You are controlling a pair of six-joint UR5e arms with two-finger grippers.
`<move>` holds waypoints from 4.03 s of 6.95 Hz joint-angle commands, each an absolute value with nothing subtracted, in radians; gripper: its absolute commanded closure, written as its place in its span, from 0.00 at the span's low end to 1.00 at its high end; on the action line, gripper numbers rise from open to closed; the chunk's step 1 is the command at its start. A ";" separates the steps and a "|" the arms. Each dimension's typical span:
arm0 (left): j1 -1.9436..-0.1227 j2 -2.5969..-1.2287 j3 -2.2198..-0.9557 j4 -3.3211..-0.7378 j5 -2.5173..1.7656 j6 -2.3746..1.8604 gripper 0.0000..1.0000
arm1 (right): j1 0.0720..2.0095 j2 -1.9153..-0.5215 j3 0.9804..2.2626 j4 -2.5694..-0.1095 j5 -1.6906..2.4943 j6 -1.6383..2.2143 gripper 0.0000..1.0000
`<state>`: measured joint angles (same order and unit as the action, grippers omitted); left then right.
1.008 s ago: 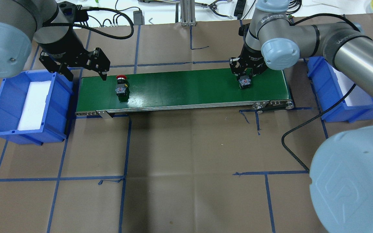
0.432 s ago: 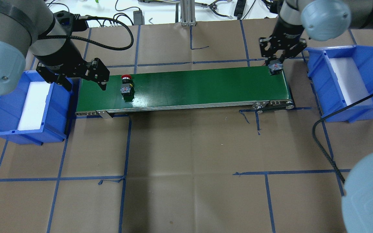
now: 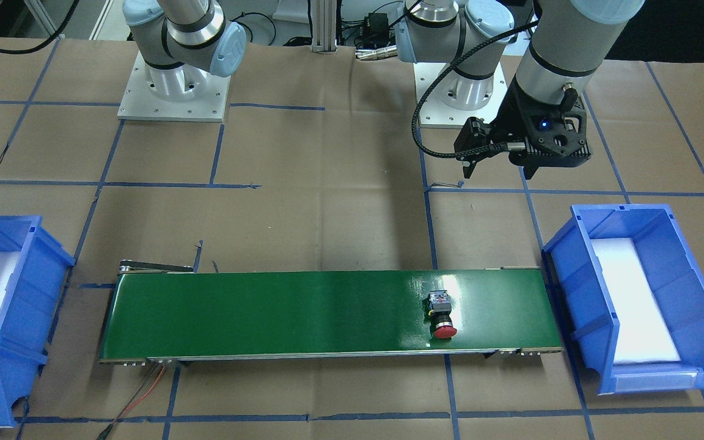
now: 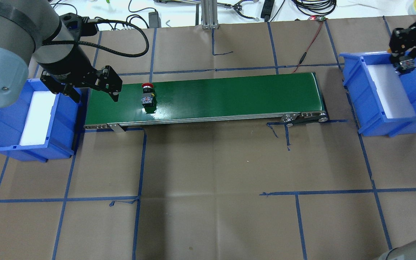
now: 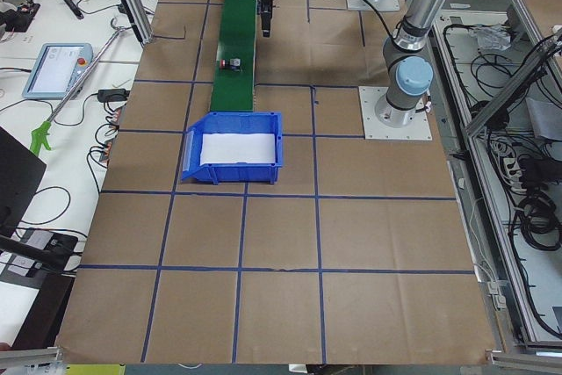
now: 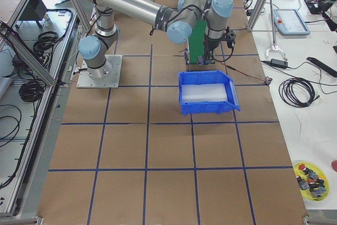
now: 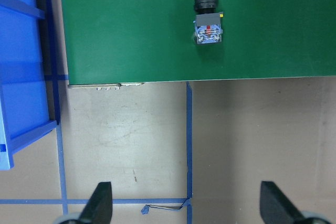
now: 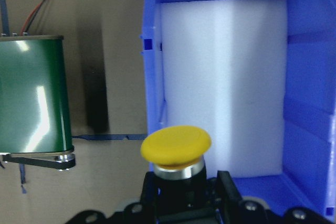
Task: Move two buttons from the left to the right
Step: 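Carry the yellow button with the right gripper into the empty blue bin, then lower the yellow button onto the foam and open the right gripper, then move the right gripper back over the conveyor toward the red button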
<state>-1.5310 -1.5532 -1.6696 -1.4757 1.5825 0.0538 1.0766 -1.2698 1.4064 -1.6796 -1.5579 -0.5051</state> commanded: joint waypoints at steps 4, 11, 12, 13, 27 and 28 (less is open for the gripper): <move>-1.531 -1.557 -1.664 -1.476 1.582 0.054 0.00 | 0.973 -1.235 1.662 -1.997 -1.539 -0.603 0.96; -1.526 -1.575 -1.649 -1.476 1.582 0.054 0.00 | 0.976 -1.124 1.727 -2.079 -1.535 -0.583 0.93; -1.526 -1.575 -1.649 -1.476 1.582 0.054 0.00 | 0.976 -1.124 1.726 -2.079 -1.534 -0.583 0.53; -1.526 -1.575 -1.649 -1.474 1.582 0.054 0.00 | 0.977 -1.127 1.720 -2.077 -1.531 -0.583 0.32; -1.525 -1.554 -1.674 -1.473 1.574 -0.037 0.00 | 1.315 -1.406 1.523 -1.802 -1.555 -0.098 0.00; -1.525 -1.551 -1.675 -1.473 1.574 -0.037 0.00 | 1.419 -1.422 1.526 -1.795 -1.560 0.026 0.00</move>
